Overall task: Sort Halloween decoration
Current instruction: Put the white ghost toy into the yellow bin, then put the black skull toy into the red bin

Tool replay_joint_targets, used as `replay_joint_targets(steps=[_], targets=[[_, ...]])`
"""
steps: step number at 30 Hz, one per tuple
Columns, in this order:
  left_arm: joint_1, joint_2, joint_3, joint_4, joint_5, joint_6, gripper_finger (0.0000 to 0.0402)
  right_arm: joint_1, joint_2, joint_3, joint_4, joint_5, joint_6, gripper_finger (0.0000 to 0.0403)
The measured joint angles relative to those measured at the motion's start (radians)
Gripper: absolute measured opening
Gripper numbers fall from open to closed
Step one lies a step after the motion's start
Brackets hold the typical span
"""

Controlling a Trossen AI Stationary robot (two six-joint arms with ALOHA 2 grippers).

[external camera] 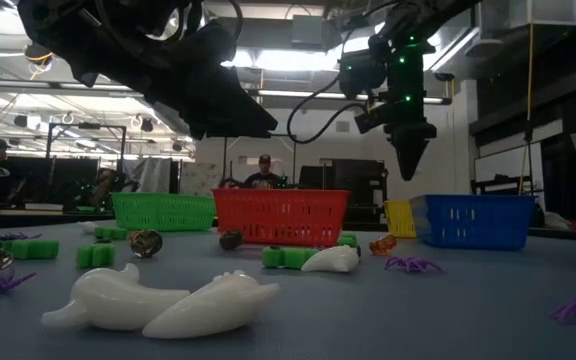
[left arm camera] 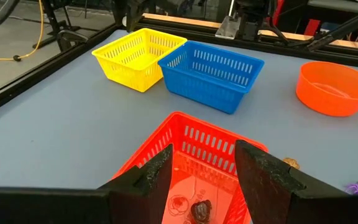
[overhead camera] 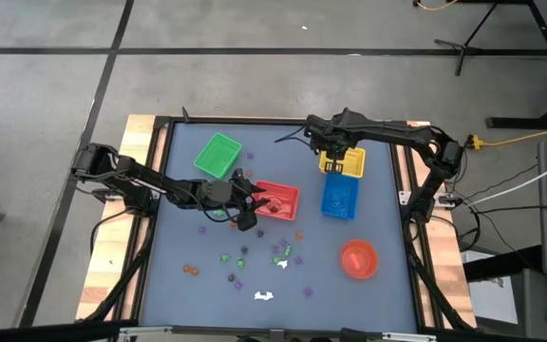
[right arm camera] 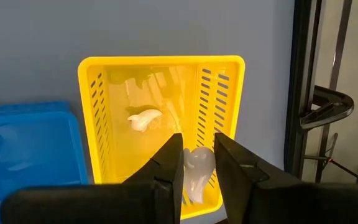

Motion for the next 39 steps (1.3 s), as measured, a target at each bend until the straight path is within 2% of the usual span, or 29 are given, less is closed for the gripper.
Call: replay_joint_targets(steps=[6,14,17,20,23,26,32,39], targets=[[0.0,0.0,0.0,0.0,0.0,0.0,0.016,0.0,0.0,0.0,0.001,0.001,0.002,0.0083],[0.0,0.0,0.0,0.0,0.013,0.0,0.016,0.0,0.0,0.0,0.009,0.008,0.003,0.0176],[0.0,0.0,0.0,0.0,0.086,0.0,0.016,0.0,0.0,0.0,0.019,0.015,0.003,0.0203],[-0.009,0.0,0.0,0.0,0.212,0.001,0.016,0.0,0.0,0.0,0.021,0.015,0.003,0.0221],[-0.037,0.0,0.0,-0.006,0.325,0.025,0.016,0.0,0.0,0.0,0.021,0.009,0.003,0.0232],[-0.082,0.0,0.0,-0.049,0.379,0.061,0.016,0.0,0.0,0.0,0.021,0.006,0.004,0.0237],[-0.171,0.0,0.0,-0.163,0.379,0.08,0.016,0.0,0.0,0.0,0.021,0.003,0.004,0.0237],[-0.237,0.0,0.0,-0.242,0.275,0.079,0.016,0.0,0.001,0.0,0.021,-0.002,0.004,0.0237]])
